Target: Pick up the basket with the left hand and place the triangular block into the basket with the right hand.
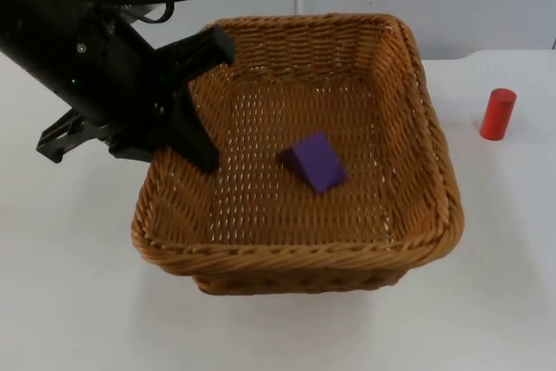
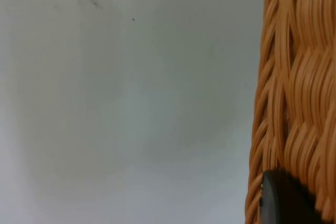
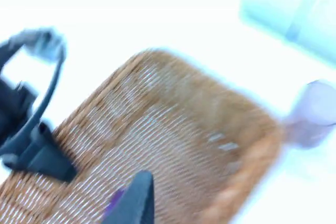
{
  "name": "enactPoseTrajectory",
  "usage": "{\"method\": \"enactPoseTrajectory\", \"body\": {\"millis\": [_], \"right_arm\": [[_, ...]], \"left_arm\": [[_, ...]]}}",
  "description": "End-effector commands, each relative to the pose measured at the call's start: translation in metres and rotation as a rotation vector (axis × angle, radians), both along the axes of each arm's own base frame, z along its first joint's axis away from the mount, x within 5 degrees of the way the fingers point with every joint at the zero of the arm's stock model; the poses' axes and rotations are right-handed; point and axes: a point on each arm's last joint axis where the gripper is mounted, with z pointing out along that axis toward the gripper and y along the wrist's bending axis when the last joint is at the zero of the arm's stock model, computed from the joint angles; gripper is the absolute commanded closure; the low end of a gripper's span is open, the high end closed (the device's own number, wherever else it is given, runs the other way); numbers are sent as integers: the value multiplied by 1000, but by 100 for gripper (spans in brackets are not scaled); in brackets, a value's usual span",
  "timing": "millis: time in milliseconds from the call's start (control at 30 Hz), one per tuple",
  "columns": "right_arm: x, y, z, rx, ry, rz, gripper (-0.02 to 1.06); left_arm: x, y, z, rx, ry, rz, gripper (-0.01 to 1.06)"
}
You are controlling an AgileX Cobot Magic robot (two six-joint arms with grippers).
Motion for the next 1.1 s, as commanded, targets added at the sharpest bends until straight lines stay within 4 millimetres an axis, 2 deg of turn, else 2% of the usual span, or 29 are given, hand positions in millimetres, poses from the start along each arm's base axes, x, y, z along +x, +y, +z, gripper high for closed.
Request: {"method": "enactPoseTrajectory", "body": {"millis": [0,100,133,200,300,333,467,600,833,1067], "right_arm": [[-19,-28,25,19,-58,-61,0],[-42,-64,41,-14,-78,-156,0],[-42,-64,41,-14,-78,-156,0],[-56,-81,48,-26,-83,-204,0],[-77,-96,55,-12,-134,-250,0],[-77,-96,55,-12,-134,-250,0],[-103,-105,63,15,-186,-273,0],[-114,-108,63,-5,-165,-274,0],[-117,-112,61,-39,-146,-306,0],[-116,-113,61,-45,-150,-313,0]], "left_arm": [[2,-2,5,-12,-26,14,105],[3,-1,4,-5,-35,18,105],[3,-1,4,-5,-35,18,105],[4,0,1,13,-38,9,105],[6,0,-10,33,-12,-4,105],[6,0,-10,33,-12,-4,105],[10,-2,-33,49,23,-49,105],[13,-5,-46,33,28,-60,105],[21,-7,-67,19,21,-32,105],[19,-10,-77,-3,30,-17,105]]}}
